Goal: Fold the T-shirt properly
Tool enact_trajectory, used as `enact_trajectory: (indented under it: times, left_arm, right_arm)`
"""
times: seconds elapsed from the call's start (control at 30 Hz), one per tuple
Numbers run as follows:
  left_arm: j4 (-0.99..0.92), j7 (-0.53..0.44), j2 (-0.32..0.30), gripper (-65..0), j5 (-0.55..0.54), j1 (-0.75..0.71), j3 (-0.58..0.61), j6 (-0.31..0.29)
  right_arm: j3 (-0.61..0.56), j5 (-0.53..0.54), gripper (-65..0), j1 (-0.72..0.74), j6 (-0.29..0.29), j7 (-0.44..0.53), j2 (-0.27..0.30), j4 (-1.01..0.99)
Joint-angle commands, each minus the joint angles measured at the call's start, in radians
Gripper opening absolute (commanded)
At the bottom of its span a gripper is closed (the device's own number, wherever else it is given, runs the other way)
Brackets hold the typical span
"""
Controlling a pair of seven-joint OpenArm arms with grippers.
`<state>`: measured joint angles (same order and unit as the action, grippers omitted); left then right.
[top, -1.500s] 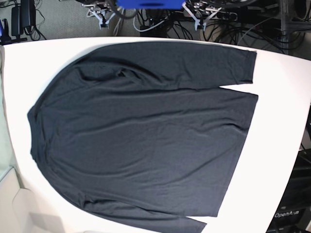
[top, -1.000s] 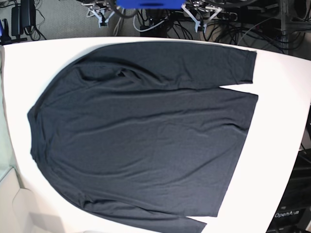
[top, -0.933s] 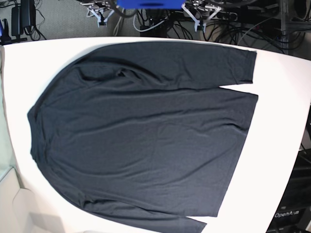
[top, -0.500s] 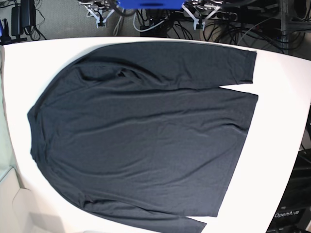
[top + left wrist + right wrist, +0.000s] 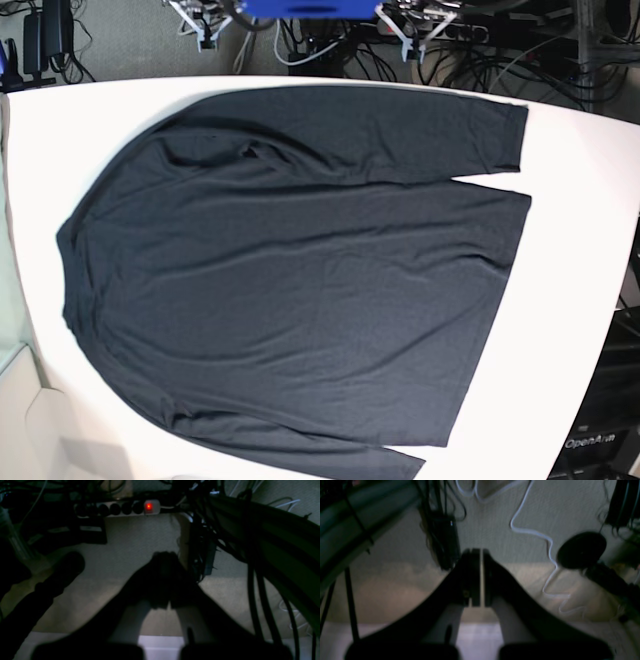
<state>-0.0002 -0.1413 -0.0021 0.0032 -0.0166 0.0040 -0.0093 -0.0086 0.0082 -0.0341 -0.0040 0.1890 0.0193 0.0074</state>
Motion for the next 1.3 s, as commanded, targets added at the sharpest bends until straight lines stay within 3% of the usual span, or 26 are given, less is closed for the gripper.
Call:
enact_trajectory:
  times: [0.0,0.17,0.33,0.47,0.7,1.07,1.27]
  left_arm:
    - [0.004,-0.034,0.001,-65.0,-0.001,-0.004,0.000,-0.004]
    - [0.001,-0.168,0.001,-65.0,-0.001,-0.026,-0.002,-0.005]
    - [0.004,-0.197,-0.016,-65.0,0.002,-0.027,0.003,-0.008]
    - [0.000,-0.248,-0.028,-65.0,-0.022,-0.027,-0.005,-0.103]
    - [0.002,-0.358,-0.082,-65.0,-0.104,-0.065,-0.003,-0.200]
    - [0.000,-0.674,-0.108,-65.0,-0.095,-0.174,0.003,-0.222]
    - [0.000,-0.861,-0.108,-65.0,-0.104,-0.247,-0.003,-0.275]
  right_arm:
    - [0.002,0.003,-65.0,-0.013,0.005,0.034,0.001,-0.004]
    - [0.002,0.005,-65.0,-0.074,0.005,0.214,0.005,-0.001]
    - [0.005,0.016,-65.0,-0.123,0.005,0.367,0.017,-0.002]
    - [0.003,0.057,-65.0,-0.165,0.006,0.502,0.037,-0.002]
    - [0.002,0.055,-65.0,-0.241,0.006,0.771,0.038,-0.002]
    - [0.003,0.057,-65.0,-0.370,0.005,1.180,0.058,-0.004]
    - [0.003,0.057,-65.0,-0.392,0.005,1.190,0.058,0.004]
